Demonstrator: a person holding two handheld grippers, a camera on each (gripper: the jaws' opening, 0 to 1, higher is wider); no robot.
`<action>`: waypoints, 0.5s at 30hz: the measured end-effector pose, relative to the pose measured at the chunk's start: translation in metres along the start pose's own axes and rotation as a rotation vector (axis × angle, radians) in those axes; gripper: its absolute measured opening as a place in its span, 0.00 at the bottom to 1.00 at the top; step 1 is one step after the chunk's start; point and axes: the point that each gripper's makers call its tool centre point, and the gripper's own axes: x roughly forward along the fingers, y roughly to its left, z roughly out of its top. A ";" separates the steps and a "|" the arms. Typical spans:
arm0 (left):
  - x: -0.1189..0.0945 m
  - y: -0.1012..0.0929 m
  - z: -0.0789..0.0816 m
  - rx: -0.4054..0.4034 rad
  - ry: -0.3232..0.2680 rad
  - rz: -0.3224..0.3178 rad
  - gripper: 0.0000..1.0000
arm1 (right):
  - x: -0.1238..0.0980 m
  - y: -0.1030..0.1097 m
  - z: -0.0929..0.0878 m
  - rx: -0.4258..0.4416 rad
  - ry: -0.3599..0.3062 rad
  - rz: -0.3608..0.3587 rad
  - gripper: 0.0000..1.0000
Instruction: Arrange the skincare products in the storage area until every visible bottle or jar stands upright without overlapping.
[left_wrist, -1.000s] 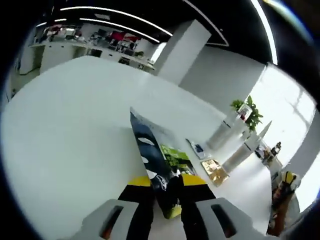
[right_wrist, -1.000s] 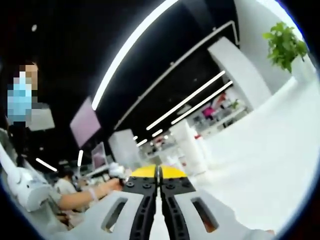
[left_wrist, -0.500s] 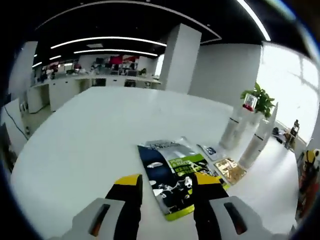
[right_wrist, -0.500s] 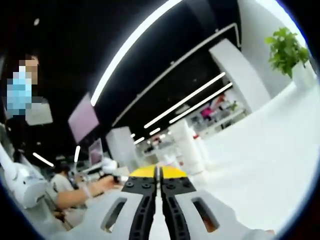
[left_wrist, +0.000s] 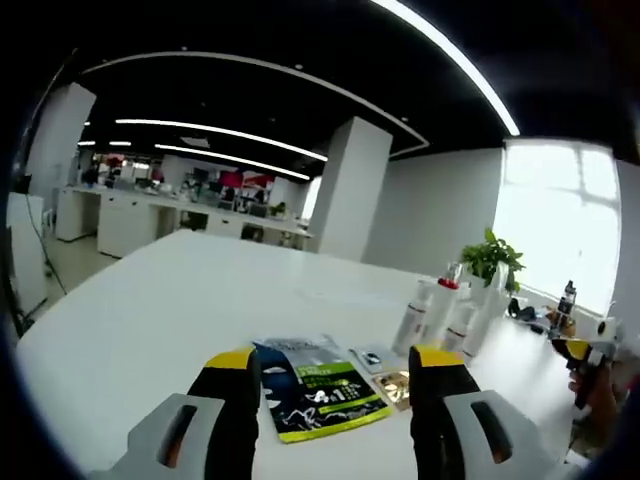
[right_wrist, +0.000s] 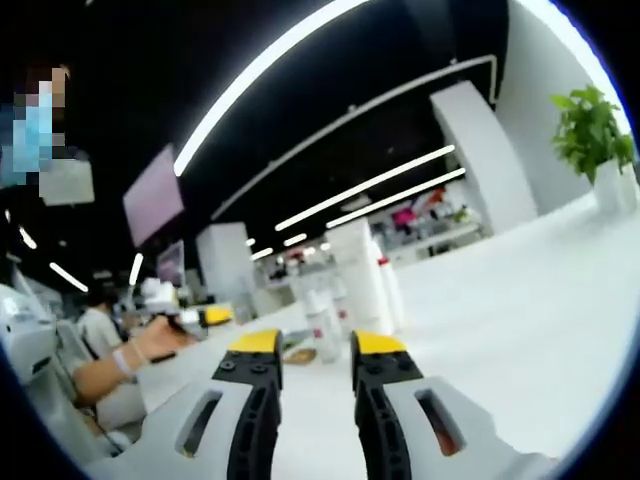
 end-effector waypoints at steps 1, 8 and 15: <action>-0.003 -0.001 0.001 -0.004 -0.004 0.004 0.63 | 0.002 0.000 0.000 -0.007 0.009 -0.001 0.29; -0.018 -0.025 0.020 0.024 -0.046 -0.040 0.69 | 0.007 -0.002 0.015 -0.053 0.009 -0.023 0.36; -0.035 -0.045 0.039 0.040 -0.116 -0.070 0.77 | 0.006 -0.009 0.028 -0.114 0.007 -0.072 0.59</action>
